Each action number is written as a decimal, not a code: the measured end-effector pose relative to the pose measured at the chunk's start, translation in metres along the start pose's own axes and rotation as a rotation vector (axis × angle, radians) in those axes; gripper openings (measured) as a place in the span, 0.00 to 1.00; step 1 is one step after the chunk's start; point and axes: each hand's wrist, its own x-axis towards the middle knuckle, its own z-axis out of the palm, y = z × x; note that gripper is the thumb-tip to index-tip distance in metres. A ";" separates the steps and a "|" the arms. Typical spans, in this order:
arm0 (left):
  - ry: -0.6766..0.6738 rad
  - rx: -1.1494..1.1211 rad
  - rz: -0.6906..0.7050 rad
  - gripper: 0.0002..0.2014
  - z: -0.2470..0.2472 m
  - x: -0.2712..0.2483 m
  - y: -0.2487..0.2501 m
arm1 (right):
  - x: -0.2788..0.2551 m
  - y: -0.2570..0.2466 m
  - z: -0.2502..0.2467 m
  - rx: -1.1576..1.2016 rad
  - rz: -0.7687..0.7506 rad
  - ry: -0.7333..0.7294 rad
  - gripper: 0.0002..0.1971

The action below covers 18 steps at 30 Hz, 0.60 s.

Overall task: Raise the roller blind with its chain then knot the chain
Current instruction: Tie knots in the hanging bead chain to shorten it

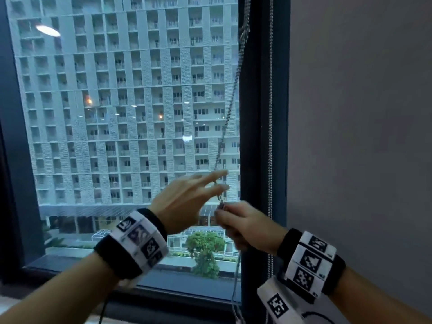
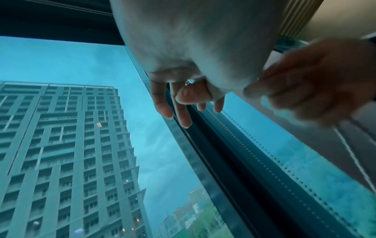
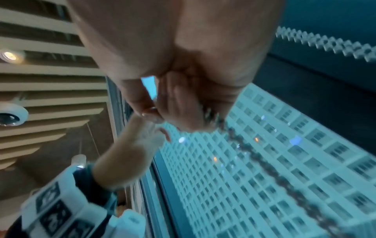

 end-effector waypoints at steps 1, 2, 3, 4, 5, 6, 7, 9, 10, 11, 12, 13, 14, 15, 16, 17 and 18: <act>-0.027 0.024 -0.006 0.33 -0.002 0.001 -0.006 | -0.003 -0.009 -0.008 -0.078 -0.067 0.046 0.15; -0.050 0.024 -0.001 0.33 -0.002 0.001 -0.010 | -0.005 -0.017 -0.017 -0.185 -0.158 0.118 0.16; -0.067 -0.020 0.005 0.31 -0.005 0.001 -0.011 | -0.006 -0.026 -0.026 -0.297 -0.249 0.203 0.15; -0.082 -0.149 -0.012 0.28 -0.011 0.002 -0.009 | -0.004 -0.035 -0.035 -0.377 -0.322 0.286 0.14; -0.100 -0.360 -0.056 0.25 -0.019 0.005 -0.006 | -0.001 -0.043 -0.041 -0.395 -0.366 0.347 0.13; -0.139 -0.635 -0.125 0.22 -0.025 0.010 -0.003 | 0.004 -0.047 -0.046 -0.363 -0.390 0.378 0.11; -0.196 -0.952 -0.199 0.21 -0.032 0.015 -0.001 | 0.008 -0.050 -0.048 -0.290 -0.398 0.376 0.11; -0.269 -1.579 -0.269 0.26 -0.044 0.021 0.003 | 0.017 -0.052 -0.044 -0.073 -0.355 0.299 0.11; -0.276 -1.820 -0.267 0.31 -0.046 0.022 0.004 | 0.020 -0.052 -0.039 0.018 -0.300 0.251 0.12; -0.270 -1.961 -0.246 0.33 -0.048 0.021 0.005 | 0.020 -0.051 -0.033 0.060 -0.236 0.222 0.15; -0.259 -2.023 -0.218 0.34 -0.047 0.020 0.007 | 0.019 -0.049 -0.028 0.051 -0.184 0.207 0.17; -0.245 -2.046 -0.202 0.34 -0.046 0.019 0.009 | 0.016 -0.048 -0.024 0.015 -0.151 0.195 0.18; -0.237 -2.054 -0.208 0.33 -0.043 0.019 0.009 | 0.013 -0.047 -0.022 -0.049 -0.135 0.179 0.18; -0.235 -2.058 -0.230 0.32 -0.041 0.018 0.007 | 0.007 -0.047 -0.022 -0.144 -0.129 0.157 0.17; -0.230 -2.044 -0.262 0.32 -0.039 0.018 0.005 | 0.002 -0.048 -0.024 -0.260 -0.128 0.134 0.16; -0.219 -2.009 -0.297 0.31 -0.039 0.016 0.002 | -0.004 -0.049 -0.025 -0.374 -0.134 0.122 0.15; -0.206 -1.956 -0.336 0.30 -0.039 0.015 -0.001 | -0.008 -0.050 -0.026 -0.492 -0.166 0.145 0.13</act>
